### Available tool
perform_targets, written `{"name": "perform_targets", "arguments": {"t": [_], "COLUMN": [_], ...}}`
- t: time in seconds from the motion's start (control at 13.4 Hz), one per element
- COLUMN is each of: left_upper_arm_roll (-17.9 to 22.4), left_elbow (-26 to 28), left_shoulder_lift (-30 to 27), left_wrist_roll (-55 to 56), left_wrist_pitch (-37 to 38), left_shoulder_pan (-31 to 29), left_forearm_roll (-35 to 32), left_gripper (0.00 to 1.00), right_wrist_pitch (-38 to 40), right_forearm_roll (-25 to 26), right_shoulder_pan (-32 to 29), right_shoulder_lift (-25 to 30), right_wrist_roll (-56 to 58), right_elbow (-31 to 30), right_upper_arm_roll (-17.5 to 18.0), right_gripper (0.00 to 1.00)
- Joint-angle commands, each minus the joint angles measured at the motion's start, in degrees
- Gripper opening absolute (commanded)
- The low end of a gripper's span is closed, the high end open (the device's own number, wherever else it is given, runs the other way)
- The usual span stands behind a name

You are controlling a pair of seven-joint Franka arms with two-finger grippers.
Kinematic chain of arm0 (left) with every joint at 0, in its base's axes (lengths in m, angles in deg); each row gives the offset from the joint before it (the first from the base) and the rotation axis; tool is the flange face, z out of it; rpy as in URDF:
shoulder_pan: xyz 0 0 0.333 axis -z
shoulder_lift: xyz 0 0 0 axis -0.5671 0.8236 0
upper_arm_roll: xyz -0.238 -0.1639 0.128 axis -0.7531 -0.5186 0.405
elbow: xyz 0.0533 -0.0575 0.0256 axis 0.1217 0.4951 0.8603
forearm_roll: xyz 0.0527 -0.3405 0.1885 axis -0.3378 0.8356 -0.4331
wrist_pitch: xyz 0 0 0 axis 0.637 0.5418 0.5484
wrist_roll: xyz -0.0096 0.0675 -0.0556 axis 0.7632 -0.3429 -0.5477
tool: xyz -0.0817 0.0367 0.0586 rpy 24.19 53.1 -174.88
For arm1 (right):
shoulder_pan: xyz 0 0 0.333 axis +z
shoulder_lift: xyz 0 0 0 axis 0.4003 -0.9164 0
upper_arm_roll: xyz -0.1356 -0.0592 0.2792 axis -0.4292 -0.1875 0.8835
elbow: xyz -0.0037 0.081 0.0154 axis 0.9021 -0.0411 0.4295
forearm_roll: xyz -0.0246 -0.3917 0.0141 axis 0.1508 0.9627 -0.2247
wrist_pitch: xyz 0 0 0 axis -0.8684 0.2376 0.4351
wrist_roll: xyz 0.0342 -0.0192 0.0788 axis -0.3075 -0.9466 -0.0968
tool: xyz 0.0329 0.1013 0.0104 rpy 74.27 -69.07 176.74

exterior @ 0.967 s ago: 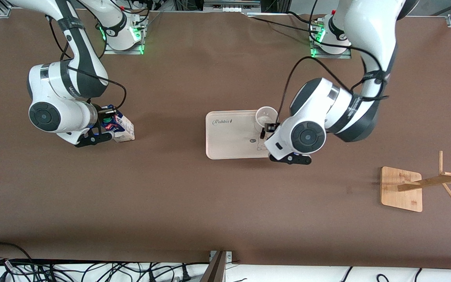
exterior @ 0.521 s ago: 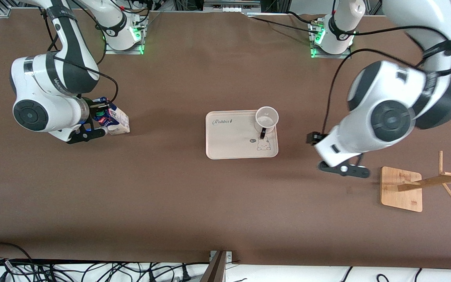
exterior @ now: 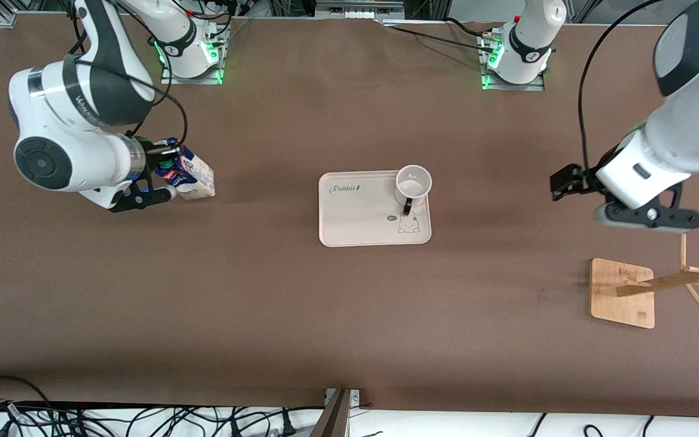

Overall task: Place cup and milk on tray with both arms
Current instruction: 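Lift the milk carton with the right gripper while the left gripper withdraws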

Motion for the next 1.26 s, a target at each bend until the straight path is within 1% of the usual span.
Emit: {"name": "perform_targets", "arguments": {"t": [0.0,0.07,0.15,0.3,0.45,0.67,0.82,1.04,1.19], "left_upper_arm_roll": [5.97,7.92,8.20,7.94,8.02,8.11,7.59,7.58,7.50], "left_elbow": [15.14,16.82,16.41,11.77,9.65,9.55,9.55,9.46,9.46], "left_shoulder_lift": [-12.58,-13.66,-14.19,-13.50,-12.79,-12.61,-12.52,-12.44,-12.44], "left_wrist_roll": [-1.23,-1.84,-1.68,-1.67,-1.76,-1.94,-1.76,-1.85,-1.85], "left_wrist_pitch": [-3.36,-3.28,-3.01,-2.14,-1.78,-0.20,0.24,0.33,0.33], "left_shoulder_pan": [-0.45,-0.45,-0.54,-1.24,-1.24,-1.33,-1.24,-0.89,-0.80], "left_forearm_roll": [1.33,1.50,1.50,0.72,0.54,0.89,1.06,0.98,0.89], "left_gripper": [1.00,1.00,1.00,1.00,1.00,1.00,1.00,1.00,1.00], "right_wrist_pitch": [0.82,0.47,0.29,-1.46,-1.73,-4.01,-7.69,-13.49,-15.61], "right_forearm_roll": [-2.11,-3.08,-3.96,-4.84,-4.84,-5.19,-7.91,-8.18,-8.10], "right_shoulder_pan": [-0.23,-0.06,0.55,2.66,5.82,9.51,11.27,13.74,14.53], "right_shoulder_lift": [1.13,1.04,0.96,0.87,0.34,-1.59,-2.99,-5.01,-6.42], "right_wrist_roll": [-8.94,-10.79,-12.12,-15.71,-19.58,-25.21,-28.90,-32.68,-33.92], "right_elbow": [0.89,1.50,1.77,1.86,3.17,4.49,4.67,4.67,4.76], "right_upper_arm_roll": [5.62,6.24,6.51,7.04,7.04,7.04,6.95,6.95,6.95], "right_gripper": [0.42,0.41,0.42,0.41,0.41,0.41,0.41,0.41,0.41]}}
